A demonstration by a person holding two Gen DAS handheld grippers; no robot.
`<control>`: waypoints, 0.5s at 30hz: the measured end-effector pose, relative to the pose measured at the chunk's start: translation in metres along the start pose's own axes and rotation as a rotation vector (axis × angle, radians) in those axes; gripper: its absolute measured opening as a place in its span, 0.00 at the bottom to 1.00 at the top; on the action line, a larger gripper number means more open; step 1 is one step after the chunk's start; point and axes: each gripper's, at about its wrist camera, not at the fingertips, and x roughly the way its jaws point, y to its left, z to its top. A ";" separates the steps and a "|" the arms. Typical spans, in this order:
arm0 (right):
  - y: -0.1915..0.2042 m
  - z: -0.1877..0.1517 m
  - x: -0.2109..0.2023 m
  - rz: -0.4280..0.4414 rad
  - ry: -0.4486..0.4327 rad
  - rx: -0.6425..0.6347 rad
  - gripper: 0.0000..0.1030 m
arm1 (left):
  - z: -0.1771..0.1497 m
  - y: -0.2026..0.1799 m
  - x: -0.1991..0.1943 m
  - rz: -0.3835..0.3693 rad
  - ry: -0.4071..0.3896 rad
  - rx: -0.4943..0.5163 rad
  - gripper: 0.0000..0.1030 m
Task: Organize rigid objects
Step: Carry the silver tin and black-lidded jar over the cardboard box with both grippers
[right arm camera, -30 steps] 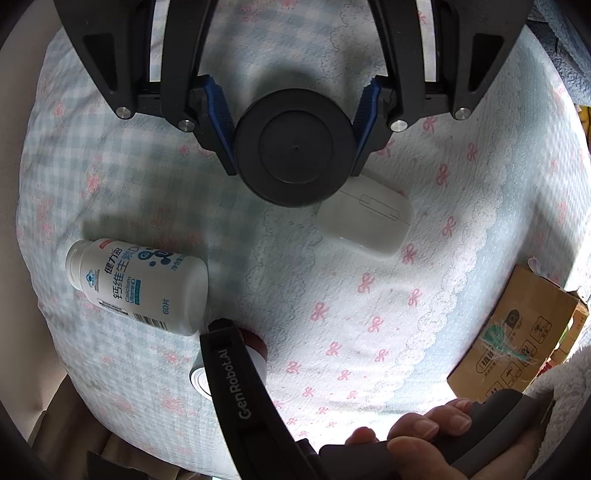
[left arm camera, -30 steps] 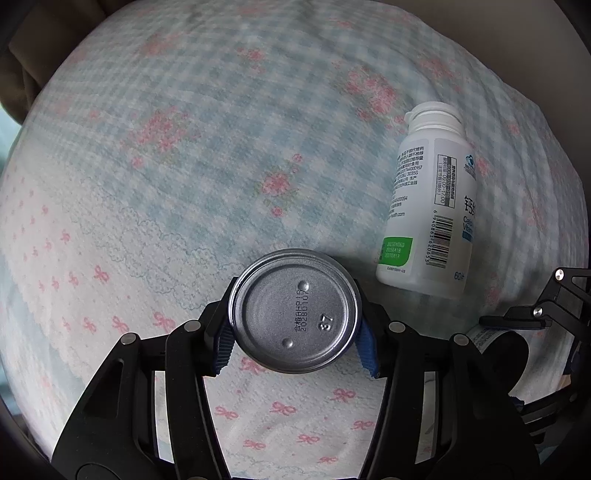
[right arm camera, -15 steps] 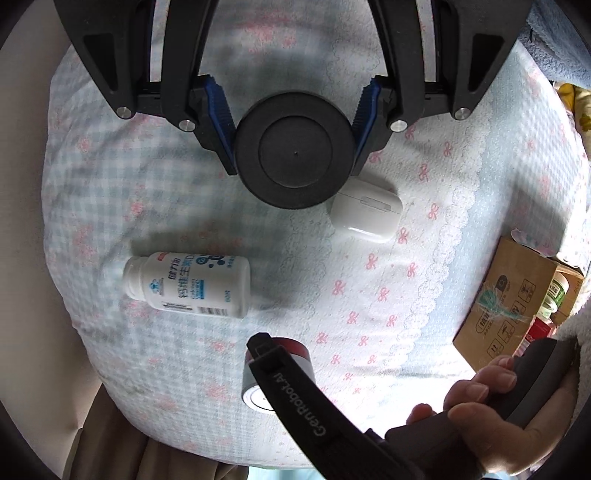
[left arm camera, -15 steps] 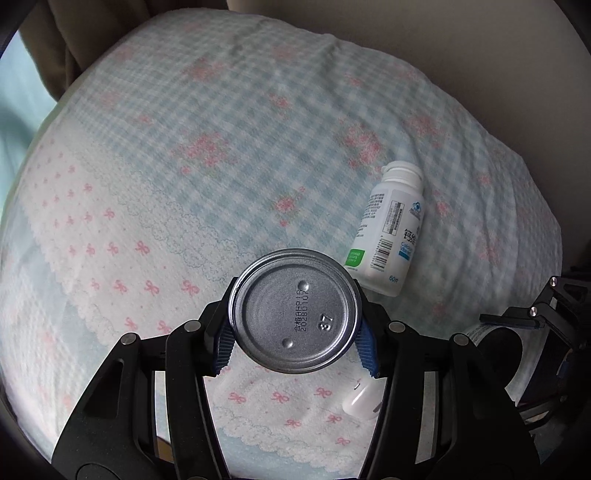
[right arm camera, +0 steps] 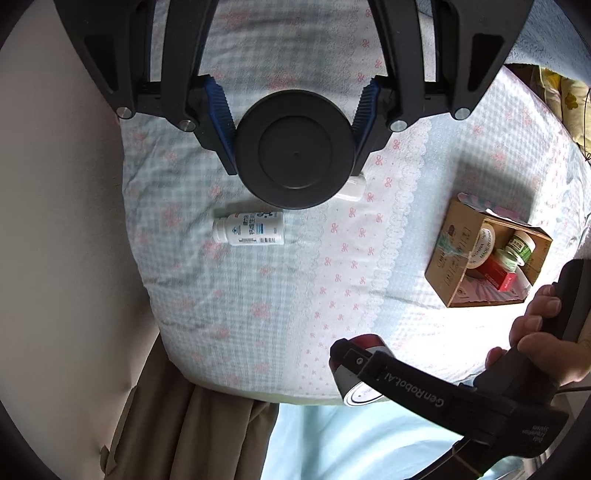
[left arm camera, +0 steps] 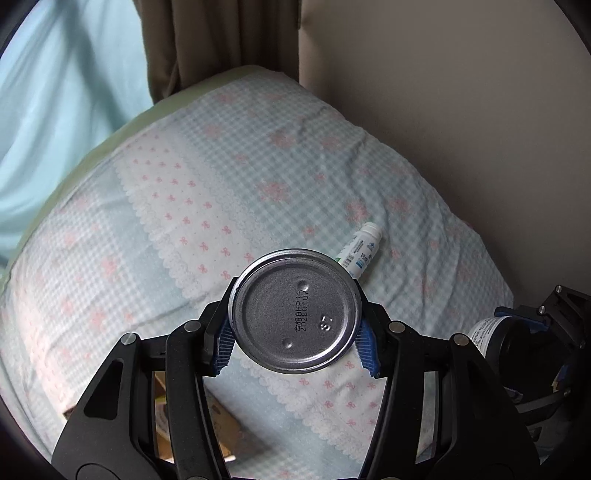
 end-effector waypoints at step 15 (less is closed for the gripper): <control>0.111 0.039 -0.069 0.050 -0.084 -0.172 0.51 | -0.136 0.100 -0.130 0.114 -0.092 -0.238 0.49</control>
